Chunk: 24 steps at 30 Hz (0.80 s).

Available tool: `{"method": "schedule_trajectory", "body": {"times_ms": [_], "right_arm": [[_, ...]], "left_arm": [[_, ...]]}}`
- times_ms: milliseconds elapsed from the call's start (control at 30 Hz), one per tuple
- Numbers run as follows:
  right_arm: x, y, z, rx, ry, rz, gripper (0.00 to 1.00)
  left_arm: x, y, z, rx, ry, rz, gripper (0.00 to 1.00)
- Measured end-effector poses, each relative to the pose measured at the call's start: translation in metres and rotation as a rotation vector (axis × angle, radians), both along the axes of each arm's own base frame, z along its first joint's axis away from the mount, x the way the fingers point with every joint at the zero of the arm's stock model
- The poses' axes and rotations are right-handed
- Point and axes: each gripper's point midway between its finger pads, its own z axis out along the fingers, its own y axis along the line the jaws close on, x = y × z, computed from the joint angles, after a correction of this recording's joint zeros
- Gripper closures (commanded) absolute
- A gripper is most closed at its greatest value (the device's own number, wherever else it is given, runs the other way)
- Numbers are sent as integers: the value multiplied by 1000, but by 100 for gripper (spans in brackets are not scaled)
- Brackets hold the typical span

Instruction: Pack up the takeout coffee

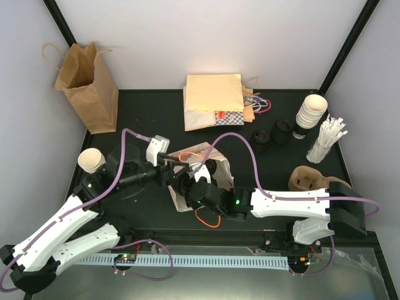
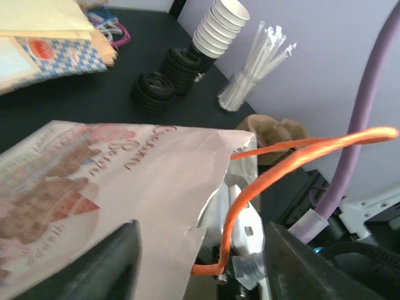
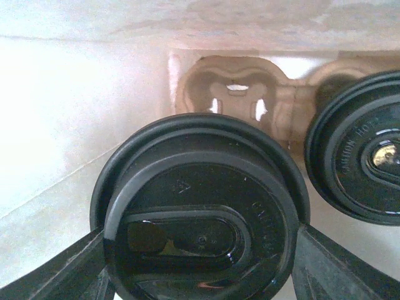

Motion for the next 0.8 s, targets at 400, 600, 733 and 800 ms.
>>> {"method": "schedule_trajectory", "body": {"times_ms": [400, 600, 733, 800], "right_arm": [[-4, 9, 0, -15, -40, 83, 69], [-2, 11, -6, -64, -83, 113, 69], [1, 12, -11, -104, -114, 131, 70], [1, 13, -13, -119, -128, 140, 70]], "left_arm": [[21, 51, 43, 110, 7, 212, 1], [52, 108, 25, 244, 97, 471, 1], [81, 126, -21, 336, 236, 531, 3], [91, 128, -51, 377, 314, 527, 5]]}}
